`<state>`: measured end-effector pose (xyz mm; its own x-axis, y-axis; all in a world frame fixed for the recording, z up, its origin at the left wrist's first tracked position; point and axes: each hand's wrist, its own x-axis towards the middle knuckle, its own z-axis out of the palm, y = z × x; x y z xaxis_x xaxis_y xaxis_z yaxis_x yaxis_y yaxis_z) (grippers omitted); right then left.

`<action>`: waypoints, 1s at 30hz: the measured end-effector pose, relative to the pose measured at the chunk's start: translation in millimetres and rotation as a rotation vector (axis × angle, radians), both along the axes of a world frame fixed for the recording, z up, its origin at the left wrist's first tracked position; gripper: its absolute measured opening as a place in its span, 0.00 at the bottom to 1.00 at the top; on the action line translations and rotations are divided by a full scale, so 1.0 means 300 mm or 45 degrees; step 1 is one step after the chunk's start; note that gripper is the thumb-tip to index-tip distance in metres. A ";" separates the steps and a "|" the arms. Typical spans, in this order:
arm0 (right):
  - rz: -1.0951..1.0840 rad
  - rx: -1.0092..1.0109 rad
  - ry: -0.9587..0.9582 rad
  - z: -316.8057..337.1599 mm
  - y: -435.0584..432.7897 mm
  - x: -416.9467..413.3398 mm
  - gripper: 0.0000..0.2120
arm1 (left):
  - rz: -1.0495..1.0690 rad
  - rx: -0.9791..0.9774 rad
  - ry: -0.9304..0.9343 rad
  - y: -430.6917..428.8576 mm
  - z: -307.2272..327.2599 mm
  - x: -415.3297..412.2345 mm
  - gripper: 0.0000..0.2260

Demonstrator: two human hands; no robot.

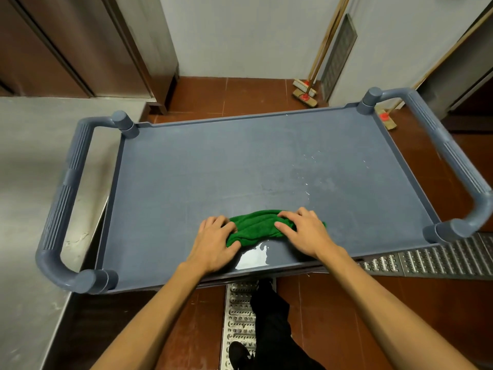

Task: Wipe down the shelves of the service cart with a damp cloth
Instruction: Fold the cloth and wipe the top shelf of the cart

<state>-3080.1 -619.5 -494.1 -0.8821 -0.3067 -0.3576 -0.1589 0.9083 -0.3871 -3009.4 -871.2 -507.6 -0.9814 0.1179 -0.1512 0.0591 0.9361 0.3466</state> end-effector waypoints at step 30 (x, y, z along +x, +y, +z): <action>0.149 0.011 -0.072 0.116 0.086 0.119 0.19 | 0.051 0.236 0.001 -0.042 0.217 0.085 0.17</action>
